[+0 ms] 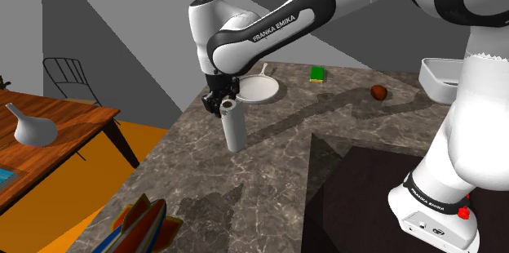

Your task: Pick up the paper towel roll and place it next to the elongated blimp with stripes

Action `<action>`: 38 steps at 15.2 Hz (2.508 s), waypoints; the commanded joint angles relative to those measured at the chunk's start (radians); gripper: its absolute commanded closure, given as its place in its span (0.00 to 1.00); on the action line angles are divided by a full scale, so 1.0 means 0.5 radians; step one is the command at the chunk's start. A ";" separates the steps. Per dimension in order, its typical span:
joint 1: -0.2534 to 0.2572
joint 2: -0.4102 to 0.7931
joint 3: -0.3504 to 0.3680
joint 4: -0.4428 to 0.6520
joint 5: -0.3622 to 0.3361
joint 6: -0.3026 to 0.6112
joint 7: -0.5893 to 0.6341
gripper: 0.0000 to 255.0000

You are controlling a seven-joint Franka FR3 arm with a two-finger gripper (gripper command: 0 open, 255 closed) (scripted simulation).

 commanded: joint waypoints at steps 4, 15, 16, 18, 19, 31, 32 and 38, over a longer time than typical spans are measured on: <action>-0.001 0.007 -0.002 0.003 -0.003 -0.001 0.000 1.00; -0.004 -0.073 0.010 0.171 0.037 -0.242 -0.038 1.00; -0.004 -0.078 0.011 0.191 0.040 -0.267 -0.041 1.00; -0.004 -0.087 0.012 0.232 0.045 -0.317 -0.048 1.00; -0.003 -0.091 0.013 0.254 0.047 -0.343 -0.051 1.00; 0.008 -0.102 0.021 0.563 0.060 -0.660 -0.079 1.00; 0.010 -0.099 0.021 0.593 0.060 -0.688 -0.080 1.00; 0.023 -0.072 0.025 0.792 0.054 -0.860 -0.089 1.00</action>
